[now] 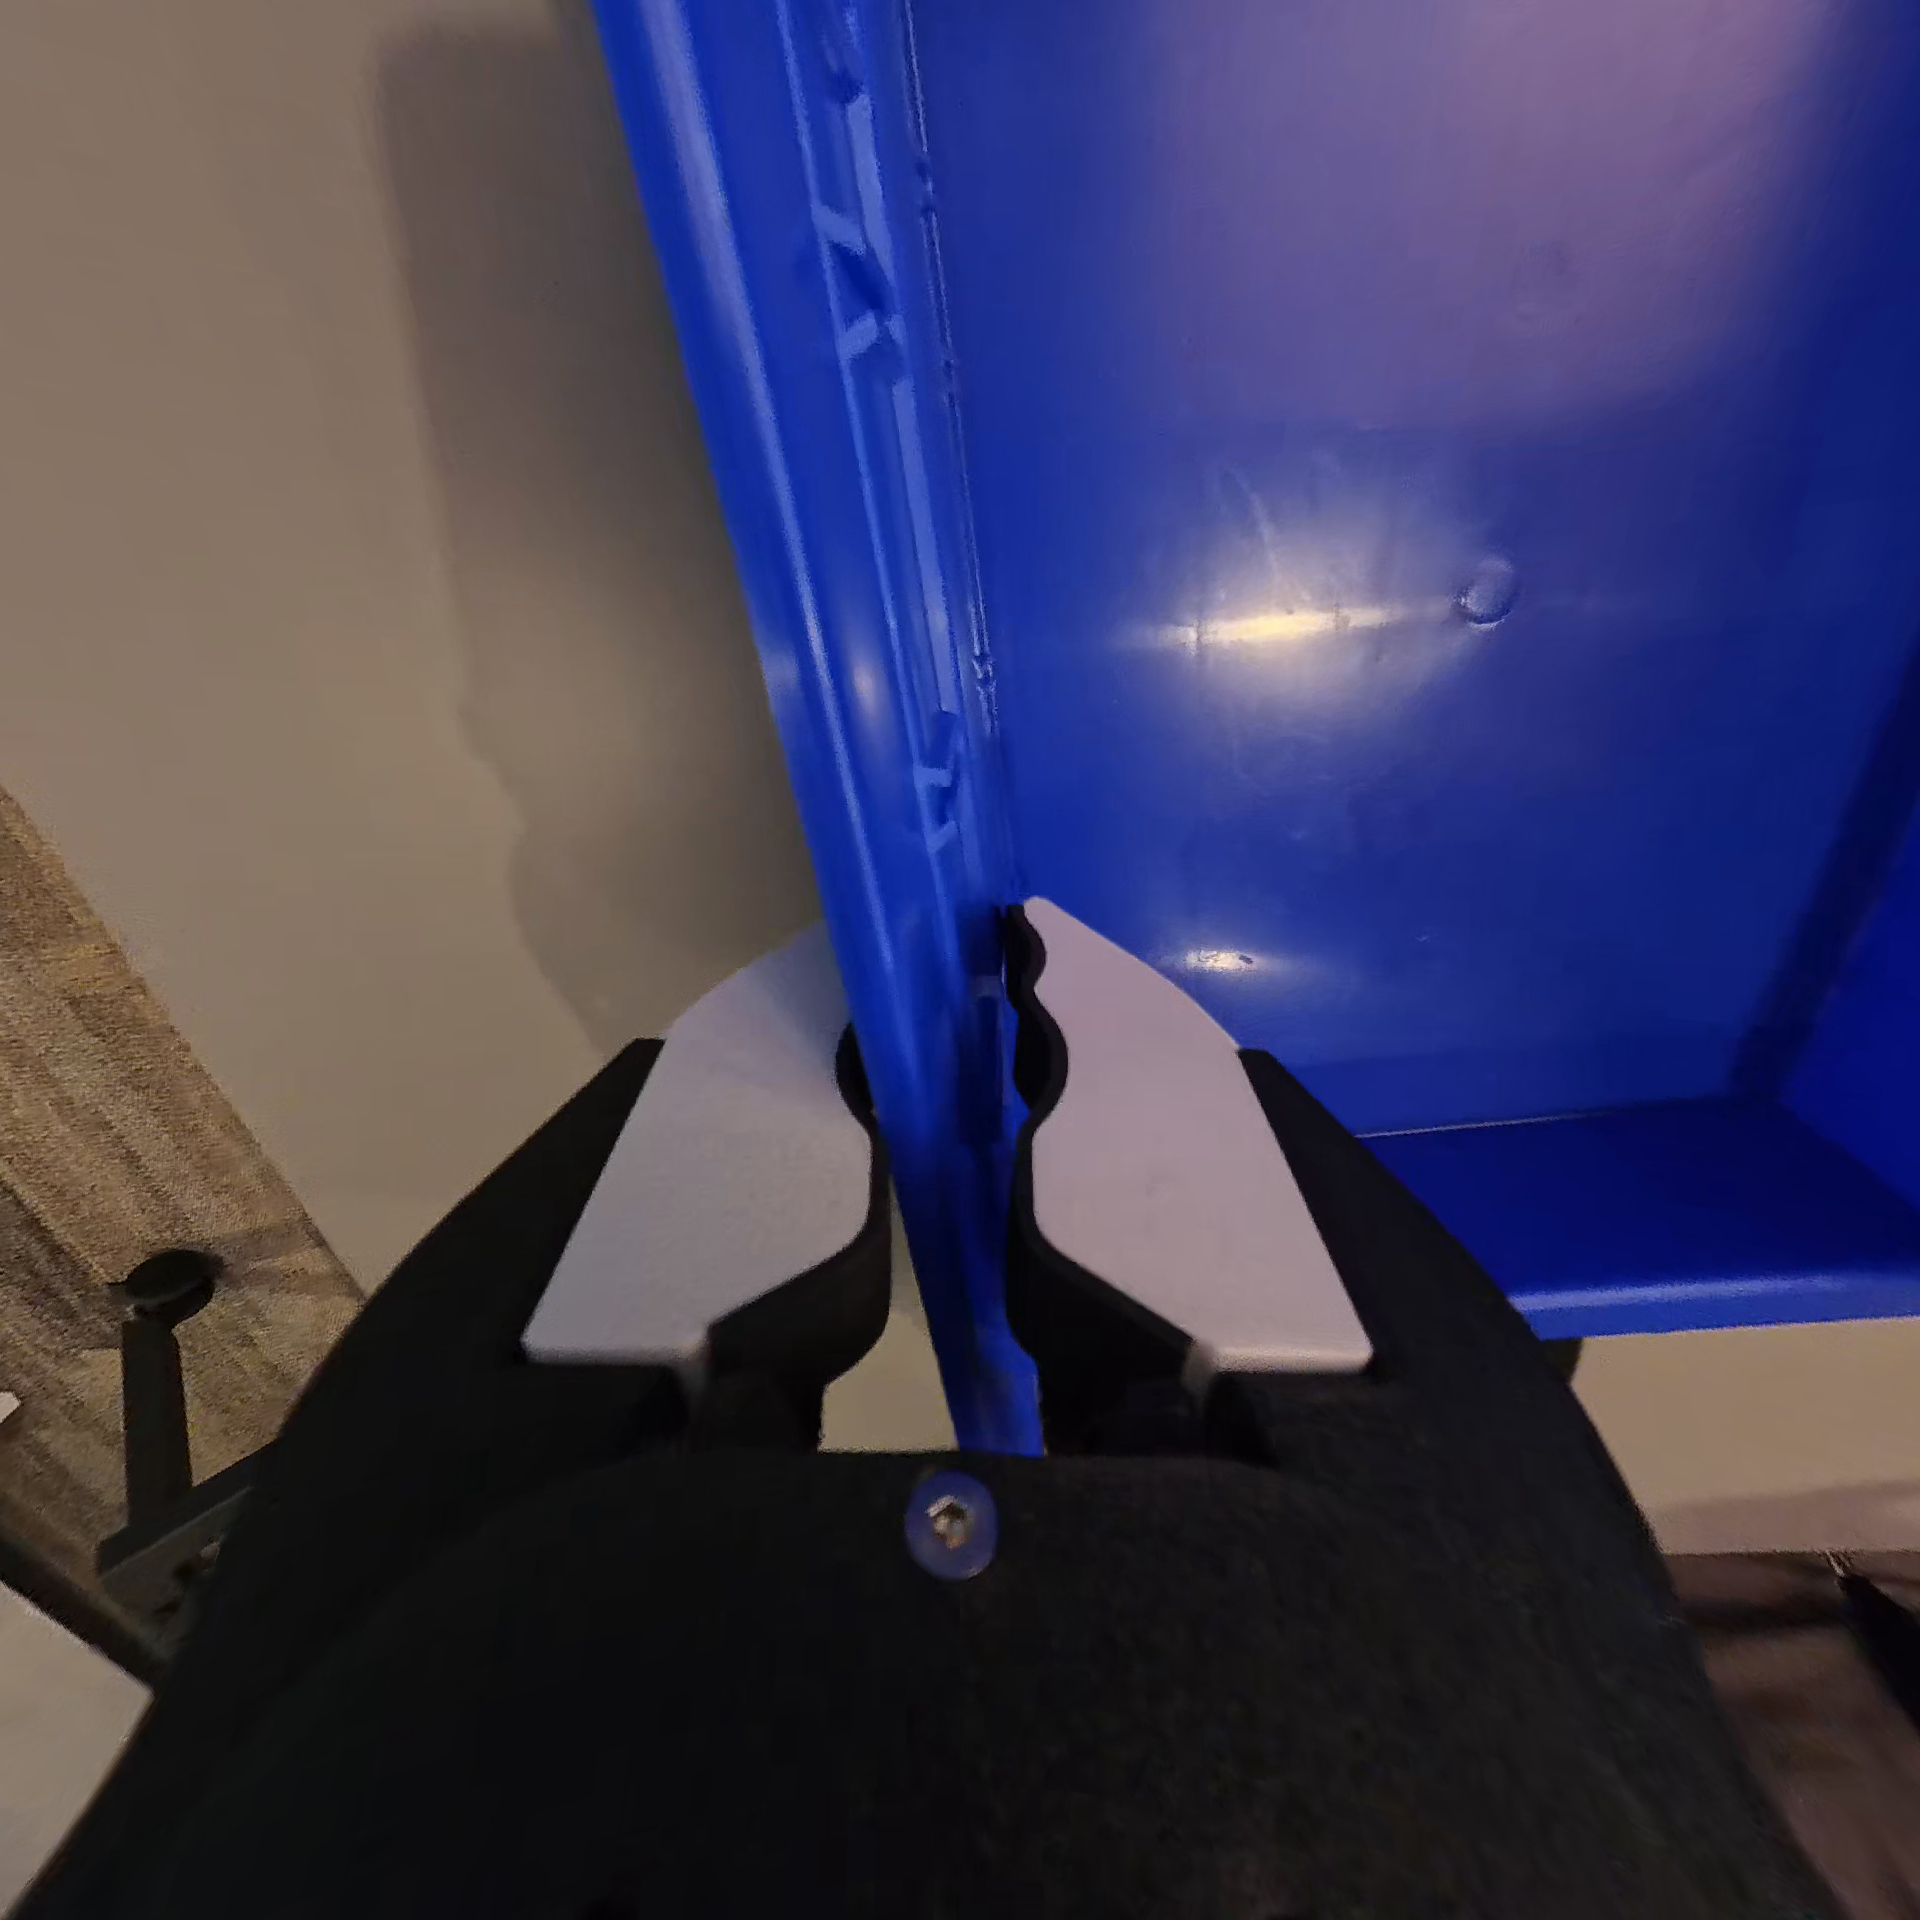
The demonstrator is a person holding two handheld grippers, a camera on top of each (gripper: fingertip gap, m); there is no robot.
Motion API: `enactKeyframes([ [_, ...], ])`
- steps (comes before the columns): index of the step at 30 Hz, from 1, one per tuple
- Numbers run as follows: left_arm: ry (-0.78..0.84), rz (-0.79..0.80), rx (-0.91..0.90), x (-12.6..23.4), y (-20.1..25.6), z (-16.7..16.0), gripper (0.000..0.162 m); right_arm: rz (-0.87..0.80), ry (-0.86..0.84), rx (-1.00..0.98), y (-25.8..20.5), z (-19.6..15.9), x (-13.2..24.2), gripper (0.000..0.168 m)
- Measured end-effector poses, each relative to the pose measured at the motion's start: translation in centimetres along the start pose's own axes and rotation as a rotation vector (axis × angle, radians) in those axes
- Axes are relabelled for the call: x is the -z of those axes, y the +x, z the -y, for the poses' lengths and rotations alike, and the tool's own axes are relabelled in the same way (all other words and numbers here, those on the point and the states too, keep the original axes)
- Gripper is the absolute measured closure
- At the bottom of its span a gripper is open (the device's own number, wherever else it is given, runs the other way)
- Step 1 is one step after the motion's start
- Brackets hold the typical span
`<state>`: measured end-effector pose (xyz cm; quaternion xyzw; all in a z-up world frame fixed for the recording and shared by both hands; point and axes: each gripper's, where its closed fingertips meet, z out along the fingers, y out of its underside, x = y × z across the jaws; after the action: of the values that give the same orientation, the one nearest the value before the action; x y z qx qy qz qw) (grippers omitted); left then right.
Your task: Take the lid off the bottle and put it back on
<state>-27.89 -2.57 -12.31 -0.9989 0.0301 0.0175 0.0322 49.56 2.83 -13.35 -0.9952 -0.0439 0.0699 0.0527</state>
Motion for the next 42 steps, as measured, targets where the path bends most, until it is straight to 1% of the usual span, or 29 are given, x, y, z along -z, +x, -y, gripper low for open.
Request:
enactKeyframes([
  [12, -0.021, -0.007, -0.155, 0.1, 8.6, 1.7, 0.137, 0.006, -0.057, 0.088, -6.3, 0.6, -0.9, 0.159],
  [16, -0.02, 0.03, -0.221, 0.1, 11.2, 2.1, 0.127, 0.015, -0.082, 0.097, -8.8, 0.4, -1.2, 0.159],
  [20, 0.003, 0.077, -0.275, 0.1, 13.3, 2.7, 0.121, 0.019, -0.099, 0.128, -11.1, 0.1, -1.4, 0.158],
  [24, 0.035, 0.06, -0.305, 0.1, 15.7, 3.2, 0.12, 0.02, -0.109, 0.164, -13.1, -0.1, -1.6, 0.157],
  [30, 0.081, 0.057, -0.364, 0.1, 18.5, 3.6, 0.116, -0.016, -0.111, 0.238, -15.4, -0.2, -1.9, 0.15],
  [34, 0.09, 0.051, -0.393, 0.1, 19.5, 3.6, 0.115, -0.015, -0.112, 0.269, -16.0, -0.2, -2.0, 0.146],
  [37, 0.088, 0.063, -0.395, 0.1, 19.6, 3.5, 0.115, -0.02, -0.095, 0.25, -15.8, 0.3, -2.2, 0.144],
  [40, 0.09, 0.062, -0.398, 0.1, 19.9, 3.5, 0.115, -0.067, -0.105, 0.244, -15.4, 0.8, -3.3, 0.138],
  [42, 0.094, 0.057, -0.406, 0.1, 20.3, 3.4, 0.113, -0.112, -0.117, 0.248, -14.8, 0.9, -3.4, 0.137],
])
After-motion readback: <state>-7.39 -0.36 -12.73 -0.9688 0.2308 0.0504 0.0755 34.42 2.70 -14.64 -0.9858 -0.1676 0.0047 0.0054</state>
